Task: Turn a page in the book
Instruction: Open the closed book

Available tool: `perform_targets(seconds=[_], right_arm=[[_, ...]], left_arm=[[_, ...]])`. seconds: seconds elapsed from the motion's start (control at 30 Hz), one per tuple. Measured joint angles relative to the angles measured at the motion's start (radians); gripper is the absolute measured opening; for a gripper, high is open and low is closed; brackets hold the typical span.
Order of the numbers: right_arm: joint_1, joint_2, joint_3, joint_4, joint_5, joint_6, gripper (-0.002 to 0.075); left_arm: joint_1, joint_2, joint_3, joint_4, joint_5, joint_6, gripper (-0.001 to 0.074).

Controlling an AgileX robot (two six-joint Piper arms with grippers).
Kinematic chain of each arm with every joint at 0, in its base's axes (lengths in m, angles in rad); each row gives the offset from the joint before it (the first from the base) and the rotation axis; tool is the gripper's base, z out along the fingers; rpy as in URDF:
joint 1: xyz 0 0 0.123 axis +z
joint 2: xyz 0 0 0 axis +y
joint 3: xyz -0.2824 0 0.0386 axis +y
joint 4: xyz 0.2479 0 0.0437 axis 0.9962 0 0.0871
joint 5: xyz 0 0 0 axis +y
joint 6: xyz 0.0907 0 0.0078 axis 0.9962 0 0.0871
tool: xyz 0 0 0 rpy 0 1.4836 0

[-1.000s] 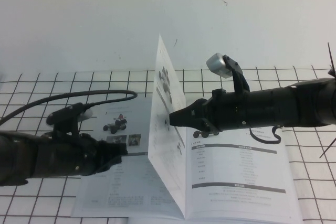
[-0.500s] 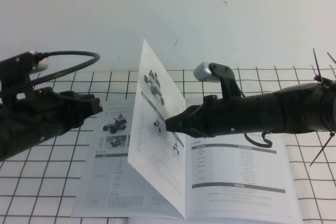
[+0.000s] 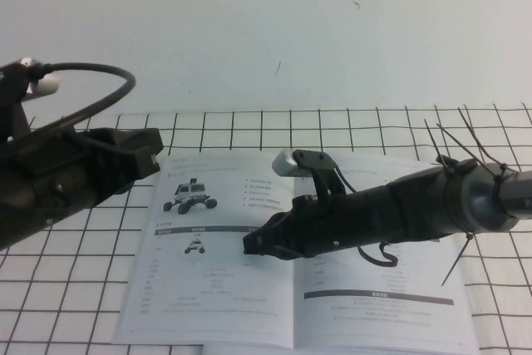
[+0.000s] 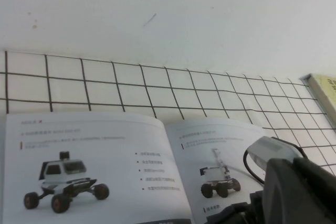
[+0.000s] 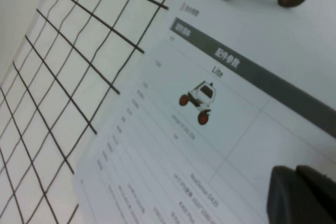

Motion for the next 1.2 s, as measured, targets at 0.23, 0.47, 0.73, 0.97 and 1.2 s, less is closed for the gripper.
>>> perform_targets(seconds=[0.23, 0.47, 0.73, 0.97, 1.2], right_arm=[[0.0, 0.013, -0.001, -0.025, 0.011, 0.019, -0.0001], [0.0, -0.067, -0.001, -0.089, 0.042, 0.02, -0.0001], [0.0, -0.316, -0.001, -0.498, -0.058, 0.23, -0.0001], [0.0, -0.529, -0.001, -1.031, 0.024, 0.593, -0.0001], [0.0, -0.777, -0.001, -1.596, 0.28, 0.931, -0.0001]], left_arm=[[0.0, 0.0, 0.0, 0.006, 0.048, 0.0, -0.0002], [0.0, 0.0, 0.0, 0.012, 0.101, 0.0, -0.0002], [0.0, 0.047, 0.0, 0.012, 0.172, 0.002, -0.0002], [0.0, 0.235, 0.0, 0.023, 0.218, 0.004, -0.0002], [0.0, 0.334, 0.0, 0.073, 0.249, 0.006, -0.0002]])
